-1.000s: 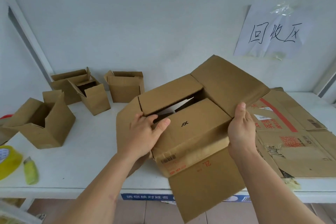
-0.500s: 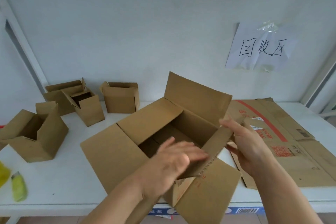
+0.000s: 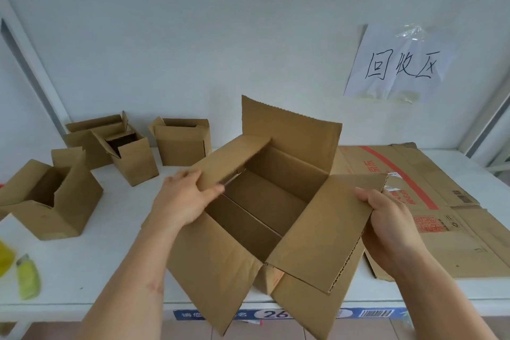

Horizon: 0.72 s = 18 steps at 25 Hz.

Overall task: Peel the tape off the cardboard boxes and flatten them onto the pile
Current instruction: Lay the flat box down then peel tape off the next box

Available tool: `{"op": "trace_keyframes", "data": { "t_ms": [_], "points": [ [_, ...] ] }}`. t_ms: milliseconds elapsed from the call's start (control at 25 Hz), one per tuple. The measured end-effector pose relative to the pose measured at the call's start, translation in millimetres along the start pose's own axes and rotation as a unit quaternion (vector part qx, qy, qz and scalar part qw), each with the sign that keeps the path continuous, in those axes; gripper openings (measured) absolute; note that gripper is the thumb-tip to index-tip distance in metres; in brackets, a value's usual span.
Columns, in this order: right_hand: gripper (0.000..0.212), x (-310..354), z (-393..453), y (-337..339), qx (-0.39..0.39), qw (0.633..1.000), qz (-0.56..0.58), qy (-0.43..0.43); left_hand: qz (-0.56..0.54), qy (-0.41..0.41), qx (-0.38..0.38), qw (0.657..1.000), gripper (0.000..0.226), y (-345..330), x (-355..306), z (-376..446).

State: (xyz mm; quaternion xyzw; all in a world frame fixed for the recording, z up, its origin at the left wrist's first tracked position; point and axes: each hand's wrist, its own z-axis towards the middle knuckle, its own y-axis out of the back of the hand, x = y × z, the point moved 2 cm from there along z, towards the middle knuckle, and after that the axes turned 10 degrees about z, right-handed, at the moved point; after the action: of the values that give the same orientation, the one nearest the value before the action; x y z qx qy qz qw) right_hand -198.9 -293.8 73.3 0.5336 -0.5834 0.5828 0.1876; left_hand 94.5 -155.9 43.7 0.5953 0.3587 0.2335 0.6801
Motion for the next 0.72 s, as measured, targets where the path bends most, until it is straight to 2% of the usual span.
{"op": "trace_keyframes", "data": {
  "t_ms": [80,120,200,240,280,320,360,400,440,480,520,560,600,640,680,720],
  "points": [
    [0.021,0.6,-5.0,-8.5,0.011,1.0,0.0,0.011,-0.181,0.056,-0.064,0.98,0.066,13.1,13.0,-8.1],
    [0.024,-0.1,-8.0,-13.5,0.025,1.0,-0.009,0.014,-0.315,0.111,-0.092,0.938,0.065,15.4,21.9,-10.6],
    [0.031,-3.3,-15.7,-27.0,0.093,0.995,-0.041,0.018,-0.583,0.194,-0.081,0.785,0.057,6.0,27.3,-13.2],
    [0.034,-6.7,-19.0,-35.1,0.146,0.987,-0.067,0.019,-0.661,0.208,-0.073,0.717,0.053,-1.4,26.1,-13.6],
    [0.038,-10.4,-23.4,-42.9,0.197,0.974,-0.109,0.021,-0.704,0.216,-0.079,0.672,0.05,-8.3,25.3,-12.0],
    [0.04,-15.8,-24.4,-47.7,0.235,0.958,-0.159,0.03,-0.718,0.225,-0.085,0.653,0.047,-15.1,26.0,-8.5],
    [0.04,-20.2,-26.6,-52.3,0.263,0.942,-0.203,0.04,-0.717,0.231,-0.089,0.652,0.047,-22.1,29.6,-4.9],
    [0.037,-24.6,-26.2,-55.9,0.28,0.928,-0.24,0.056,-0.695,0.235,-0.083,0.675,0.051,-25.9,30.2,-3.9],
    [0.038,-29.7,-25.8,-60.8,0.294,0.913,-0.274,0.067,-0.635,0.231,-0.064,0.735,0.057,-29.4,31.0,-4.4],
    [0.047,-37.1,-23.1,-65.7,0.31,0.895,-0.31,0.082,-0.552,0.213,-0.045,0.805,0.065,-31.7,29.9,-5.3],
    [0.06,-46.6,-19.7,-71.5,0.322,0.87,-0.359,0.101,-0.477,0.184,-0.027,0.859,0.07,-30.0,25.6,-9.5],
    [0.07,-57.5,-15.5,-77.2,0.324,0.841,-0.415,0.125,-0.43,0.16,-0.009,0.889,0.07,-26.6,20.5,-13.6],
    [0.075,-69.0,-10.1,-83.5,0.322,0.809,-0.469,0.149,-0.431,0.139,-0.004,0.892,0.067,-25.9,21.0,-14.2],
    [0.077,-81.4,-4.2,-90.1,0.321,0.776,-0.518,0.164,-0.48,0.129,0.008,0.868,0.061,-26.9,25.0,-11.0],
    [0.078,-94.4,-0.1,-96.7,0.322,0.748,-0.555,0.171,-0.543,0.132,0.034,0.829,0.06,-27.8,33.2,-7.4],
    [0.079,-107.4,4.2,-101.4,0.324,0.726,-0.581,0.171,-0.609,0.131,0.072,0.779,0.071,-31.0,45.1,-3.4]
  ]
}}
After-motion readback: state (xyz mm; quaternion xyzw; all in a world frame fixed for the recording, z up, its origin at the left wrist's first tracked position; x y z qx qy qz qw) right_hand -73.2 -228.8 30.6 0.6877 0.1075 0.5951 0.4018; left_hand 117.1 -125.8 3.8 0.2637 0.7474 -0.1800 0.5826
